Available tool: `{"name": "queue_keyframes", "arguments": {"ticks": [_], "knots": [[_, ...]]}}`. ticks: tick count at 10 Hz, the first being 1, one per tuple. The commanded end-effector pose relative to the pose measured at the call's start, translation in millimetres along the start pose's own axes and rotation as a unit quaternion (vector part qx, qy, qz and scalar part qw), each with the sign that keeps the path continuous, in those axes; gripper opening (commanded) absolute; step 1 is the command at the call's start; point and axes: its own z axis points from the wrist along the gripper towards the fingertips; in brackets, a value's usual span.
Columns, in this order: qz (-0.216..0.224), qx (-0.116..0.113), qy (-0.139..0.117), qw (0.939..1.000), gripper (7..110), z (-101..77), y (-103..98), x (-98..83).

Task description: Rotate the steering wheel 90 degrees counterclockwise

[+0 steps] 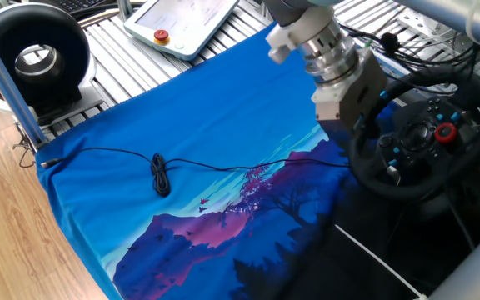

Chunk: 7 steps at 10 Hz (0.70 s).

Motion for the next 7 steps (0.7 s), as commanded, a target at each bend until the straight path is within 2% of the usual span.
{"name": "queue_keyframes", "arguments": {"ticks": [1,2,3,4,5,6,7], "knots": [[0.007,0.027,-0.018,0.9995,7,-25.8,-18.4,2.0],[-0.008,0.015,-0.025,0.9995,7,-49.9,-19.7,15.9],[-0.015,0.015,-0.057,0.9981,7,-72.3,-23.5,16.3],[-0.017,0.002,-0.107,0.9941,7,-91.7,-18.6,12.2],[-0.011,-0.030,-0.173,0.9844,7,-102.3,-1.2,0.7],[-0.018,-0.079,-0.230,0.9699,7,-110.0,25.2,-6.2],[-0.007,-0.076,-0.242,0.9673,7,-108.8,28.2,0.3]]}}
